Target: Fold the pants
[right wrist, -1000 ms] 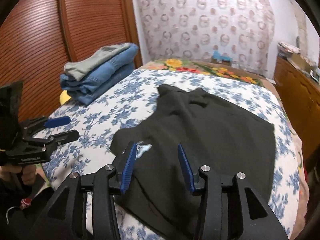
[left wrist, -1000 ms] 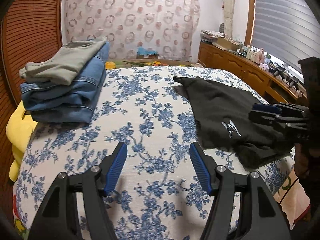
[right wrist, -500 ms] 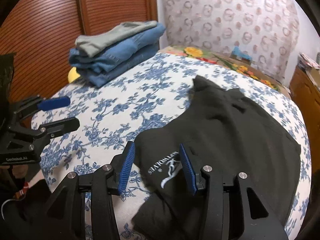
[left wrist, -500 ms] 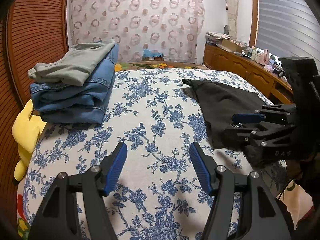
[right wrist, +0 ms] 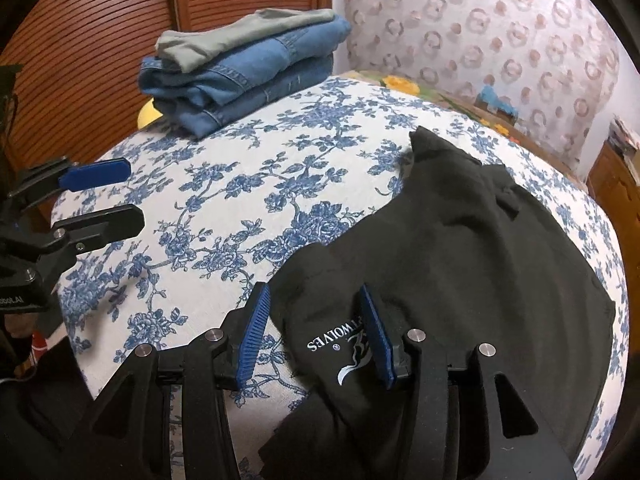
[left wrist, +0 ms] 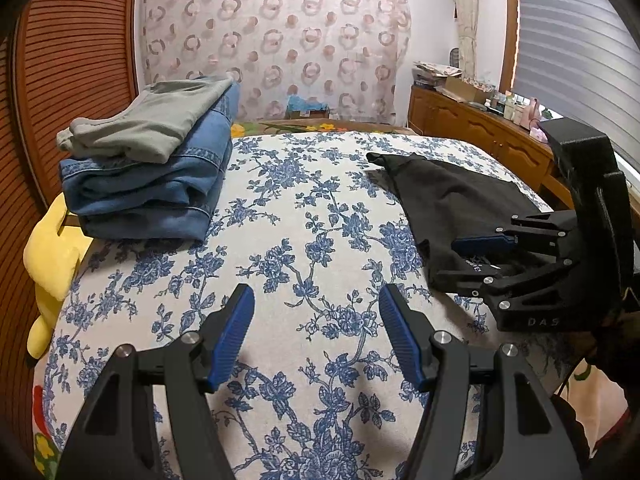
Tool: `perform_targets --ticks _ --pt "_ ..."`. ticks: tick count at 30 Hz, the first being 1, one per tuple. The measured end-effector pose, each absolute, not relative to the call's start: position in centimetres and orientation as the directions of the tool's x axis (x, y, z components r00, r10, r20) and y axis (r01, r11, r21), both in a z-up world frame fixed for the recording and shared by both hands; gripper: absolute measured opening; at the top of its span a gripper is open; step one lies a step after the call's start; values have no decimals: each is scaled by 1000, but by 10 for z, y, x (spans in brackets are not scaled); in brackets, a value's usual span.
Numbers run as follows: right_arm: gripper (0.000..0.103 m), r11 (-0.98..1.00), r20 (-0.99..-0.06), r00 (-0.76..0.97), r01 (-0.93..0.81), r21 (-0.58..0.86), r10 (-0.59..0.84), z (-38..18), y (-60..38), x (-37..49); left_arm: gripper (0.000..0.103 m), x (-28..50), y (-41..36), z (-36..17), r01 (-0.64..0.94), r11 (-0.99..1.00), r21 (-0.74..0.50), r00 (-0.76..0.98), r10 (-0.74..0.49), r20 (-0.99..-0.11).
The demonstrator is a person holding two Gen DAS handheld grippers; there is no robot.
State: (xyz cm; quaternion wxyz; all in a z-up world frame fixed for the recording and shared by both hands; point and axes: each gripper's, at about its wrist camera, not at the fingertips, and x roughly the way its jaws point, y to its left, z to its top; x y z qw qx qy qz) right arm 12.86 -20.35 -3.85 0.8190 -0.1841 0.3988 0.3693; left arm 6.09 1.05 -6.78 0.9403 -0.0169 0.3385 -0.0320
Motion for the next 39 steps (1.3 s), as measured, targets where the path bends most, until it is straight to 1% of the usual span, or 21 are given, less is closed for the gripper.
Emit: perform_targets --ticks 3,4,5,6,7,9,10,13,17,21,28,39 --pt "46 655 -788 412 -756 -15 458 -39 -204 128 64 61 10 -69 49 997 -56 766 -73 -638" --pt "42 652 -787 411 -758 -15 460 -39 -204 128 64 61 10 -70 50 997 -56 766 -74 -639" --pt "37 645 -786 402 -764 -5 469 -39 -204 128 64 62 9 -70 50 997 -56 765 -74 -640" --pt "24 636 -785 387 -772 10 483 -39 -204 129 64 62 9 -70 52 997 -56 764 -75 -641" --pt "13 632 -786 382 -775 15 487 -38 -205 129 64 62 8 -71 54 997 -55 762 -77 -643" --pt "6 631 -790 374 -775 21 485 -37 -205 132 64 64 6 -71 59 997 -54 760 -80 -645" --pt "4 636 -792 374 -772 23 483 -36 -206 134 64 64 5 -71 62 997 -54 759 -82 -646" --pt "3 647 -781 386 -762 30 491 -31 -211 136 64 64 0 -70 72 996 -47 761 -85 -643" --pt "3 678 -725 440 -734 50 530 -6 -230 141 64 65 -3 -66 79 996 -43 767 -88 -635" --pt "3 707 -701 488 -707 32 520 12 -247 153 64 66 -8 -61 91 995 -37 773 -94 -627" --pt "3 752 -690 545 -659 -3 476 25 -281 176 64 69 -19 -55 113 993 -30 779 -108 -618" --pt "3 825 -708 599 -563 -39 376 15 -328 216 64 74 -33 -52 145 989 -22 774 -127 -620"
